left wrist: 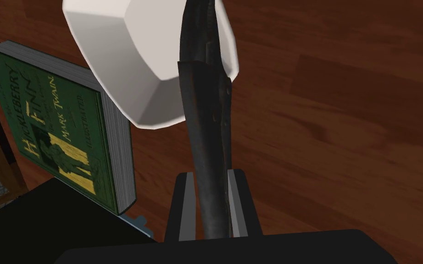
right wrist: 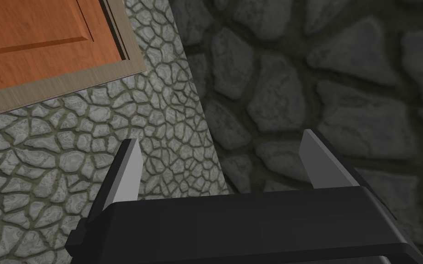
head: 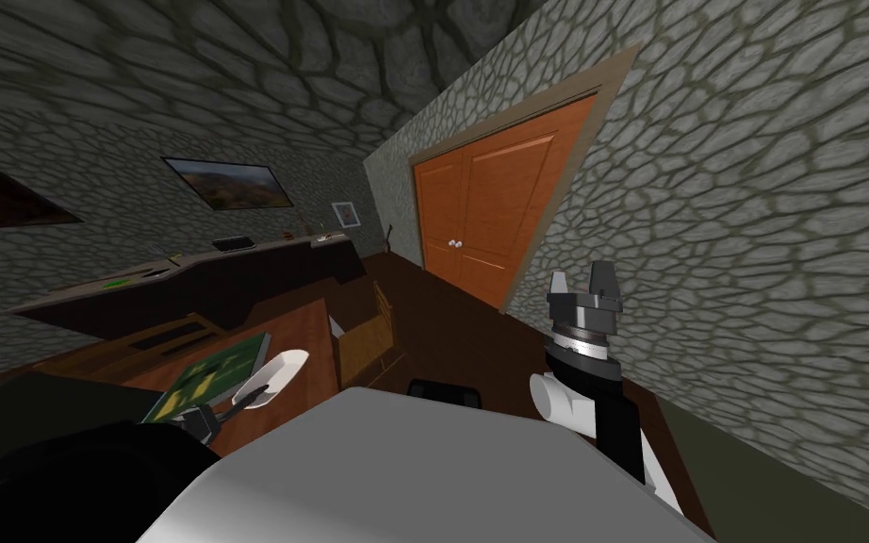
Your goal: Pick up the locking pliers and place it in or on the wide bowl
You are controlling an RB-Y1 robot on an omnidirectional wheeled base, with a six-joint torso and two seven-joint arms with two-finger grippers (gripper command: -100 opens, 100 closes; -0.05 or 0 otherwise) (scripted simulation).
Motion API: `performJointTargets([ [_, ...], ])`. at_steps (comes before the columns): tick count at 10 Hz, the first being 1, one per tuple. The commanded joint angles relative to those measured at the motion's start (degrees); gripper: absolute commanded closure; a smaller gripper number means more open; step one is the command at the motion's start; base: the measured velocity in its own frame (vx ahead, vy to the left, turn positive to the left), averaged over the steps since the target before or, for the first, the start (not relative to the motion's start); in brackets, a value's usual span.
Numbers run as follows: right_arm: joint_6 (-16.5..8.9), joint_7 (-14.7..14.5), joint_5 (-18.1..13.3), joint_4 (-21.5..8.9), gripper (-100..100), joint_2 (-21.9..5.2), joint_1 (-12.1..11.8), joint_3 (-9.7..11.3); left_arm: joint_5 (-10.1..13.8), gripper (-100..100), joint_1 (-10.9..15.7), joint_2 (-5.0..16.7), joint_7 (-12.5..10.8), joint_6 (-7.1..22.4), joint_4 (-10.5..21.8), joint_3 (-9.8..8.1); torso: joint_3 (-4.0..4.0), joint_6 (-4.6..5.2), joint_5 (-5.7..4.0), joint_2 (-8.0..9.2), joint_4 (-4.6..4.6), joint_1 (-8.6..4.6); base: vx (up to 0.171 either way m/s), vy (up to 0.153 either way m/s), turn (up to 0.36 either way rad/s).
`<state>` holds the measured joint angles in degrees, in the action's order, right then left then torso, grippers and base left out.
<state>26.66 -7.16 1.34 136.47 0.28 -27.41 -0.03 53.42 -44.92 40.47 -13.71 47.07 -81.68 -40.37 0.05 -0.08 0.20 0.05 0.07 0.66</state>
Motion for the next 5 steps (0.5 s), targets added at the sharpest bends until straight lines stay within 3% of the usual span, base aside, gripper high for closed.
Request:
performJointTargets([
  [1, 0.0, 0.0, 0.0, 0.0, 0, 0.0, 0.0, 0.0, 1.3, 100, 1.2, 1.3, 1.1, 0.2, 1.7, 0.39, 0.0, 0.0, 0.0, 0.0, 0.0, 0.0, -0.033, 0.063, -0.085],
  [5, 0.0, 0.0, 0.0, 0.0, 0, 0.0, 0.0, 0.0, 4.8, 100, 4.1, 4.7, 3.8, 1.1, 5.7, 1.58, -0.09, 0.09, -0.01, -0.14, -0.05, 0.04, -0.032, 0.079, -0.095],
])
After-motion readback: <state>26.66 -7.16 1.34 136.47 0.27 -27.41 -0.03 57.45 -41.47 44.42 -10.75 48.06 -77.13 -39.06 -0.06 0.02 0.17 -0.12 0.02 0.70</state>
